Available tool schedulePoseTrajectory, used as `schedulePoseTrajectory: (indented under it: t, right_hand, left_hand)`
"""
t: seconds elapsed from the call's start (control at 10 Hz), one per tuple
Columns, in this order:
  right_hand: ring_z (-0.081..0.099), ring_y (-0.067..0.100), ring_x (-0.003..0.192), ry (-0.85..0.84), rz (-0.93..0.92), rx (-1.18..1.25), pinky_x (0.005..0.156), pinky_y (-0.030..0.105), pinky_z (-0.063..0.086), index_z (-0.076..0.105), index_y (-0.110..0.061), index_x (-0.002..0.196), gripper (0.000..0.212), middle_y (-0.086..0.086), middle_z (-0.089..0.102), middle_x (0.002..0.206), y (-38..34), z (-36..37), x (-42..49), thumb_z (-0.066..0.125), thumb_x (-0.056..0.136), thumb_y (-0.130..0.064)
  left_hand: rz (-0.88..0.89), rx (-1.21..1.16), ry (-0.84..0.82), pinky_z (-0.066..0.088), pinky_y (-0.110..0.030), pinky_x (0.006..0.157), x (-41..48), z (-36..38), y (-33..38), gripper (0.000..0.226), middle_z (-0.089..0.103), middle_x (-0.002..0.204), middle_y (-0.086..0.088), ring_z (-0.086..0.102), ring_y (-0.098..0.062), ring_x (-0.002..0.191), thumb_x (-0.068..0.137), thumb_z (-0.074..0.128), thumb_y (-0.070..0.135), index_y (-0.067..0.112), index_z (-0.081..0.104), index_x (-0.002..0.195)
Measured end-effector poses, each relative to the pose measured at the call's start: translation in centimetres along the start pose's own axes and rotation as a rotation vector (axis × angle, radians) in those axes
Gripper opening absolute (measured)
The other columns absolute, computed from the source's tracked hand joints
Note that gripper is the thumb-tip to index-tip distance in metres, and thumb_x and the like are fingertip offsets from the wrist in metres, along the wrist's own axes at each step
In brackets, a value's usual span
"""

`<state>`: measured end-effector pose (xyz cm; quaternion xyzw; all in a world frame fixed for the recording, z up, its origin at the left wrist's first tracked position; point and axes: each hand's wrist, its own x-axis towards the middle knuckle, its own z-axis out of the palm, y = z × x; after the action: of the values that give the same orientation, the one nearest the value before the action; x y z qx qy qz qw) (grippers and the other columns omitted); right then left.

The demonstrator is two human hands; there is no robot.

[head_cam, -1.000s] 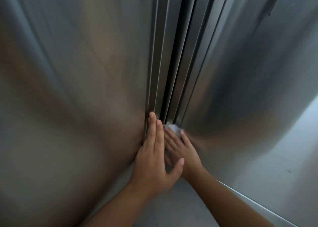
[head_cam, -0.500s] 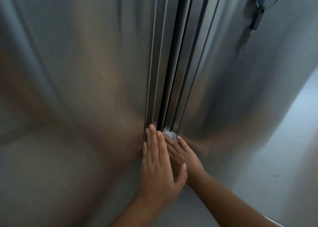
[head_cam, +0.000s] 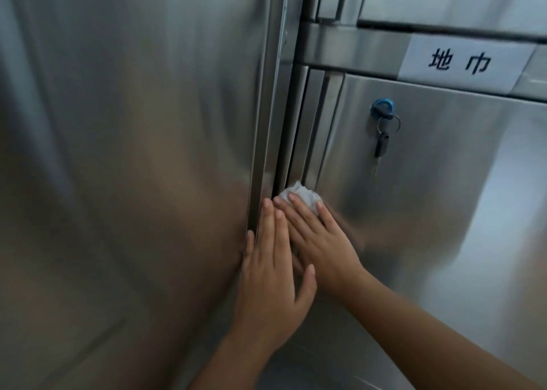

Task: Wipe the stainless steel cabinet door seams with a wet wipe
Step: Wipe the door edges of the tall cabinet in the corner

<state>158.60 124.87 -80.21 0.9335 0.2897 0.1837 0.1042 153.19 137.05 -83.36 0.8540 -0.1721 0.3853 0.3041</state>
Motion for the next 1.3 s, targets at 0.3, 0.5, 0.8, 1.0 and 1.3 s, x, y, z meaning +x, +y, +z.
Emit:
schedulePoseTrajectory:
  t: [0.3,0.5,0.8,1.0,1.3]
  right_hand:
    - [-0.017,0.018,0.139,0.317,0.159,-0.24,0.113,0.036,-0.012,0.005,-0.01,0.148,0.069,0.006,-0.005,0.155,1.8,-6.7,4.3,0.033,0.095,-0.045]
    - [0.002,0.027,0.141,0.492,0.251,-0.283,0.113,0.042,0.005,0.02,-0.004,0.146,0.073,0.011,0.005,0.152,1.4,-8.1,5.9,0.042,0.091,-0.046]
    - [0.005,0.027,0.143,0.575,0.31,-0.28,0.113,0.042,0.002,0.019,-0.004,0.147,0.066,0.013,0.012,0.155,1.8,-9.6,7.4,0.041,0.093,-0.036]
    - [0.018,0.03,0.141,0.521,0.312,-0.393,0.112,0.046,0.011,0.026,-0.003,0.144,0.062,0.015,0.02,0.152,0.4,-6.0,5.2,0.033,0.09,-0.032]
    - [0.012,0.03,0.143,0.61,0.358,-0.326,0.112,0.045,0.0,0.018,-0.002,0.147,0.068,0.015,0.015,0.155,1.9,-9.0,7.1,0.033,0.091,-0.037]
  left_hand:
    - [0.043,0.014,0.014,0.001,-0.037,0.113,2.4,-2.5,1.3,0.078,0.008,0.153,-0.017,0.006,-0.023,0.141,0.085,0.04,0.044,-0.002,0.015,0.143]
    - [0.029,-0.027,-0.025,-0.001,-0.046,0.106,2.7,-3.1,1.4,0.081,-0.004,0.153,-0.008,-0.004,-0.015,0.141,0.085,0.037,0.048,0.004,0.003,0.144]
    - [0.036,0.048,-0.015,0.01,-0.06,0.099,2.7,-2.9,1.4,0.079,0.01,0.151,-0.02,0.008,-0.023,0.139,0.083,0.04,0.044,-0.005,0.016,0.141]
    - [0.065,0.019,-0.037,0.008,-0.037,0.113,2.4,-3.0,0.9,0.08,0.003,0.153,-0.017,0.003,-0.021,0.141,0.084,0.04,0.044,-0.003,0.012,0.143]
    - [0.077,0.03,-0.023,0.007,-0.041,0.112,2.3,-2.9,0.8,0.078,0.007,0.152,-0.019,0.005,-0.024,0.14,0.085,0.039,0.042,-0.004,0.013,0.142]
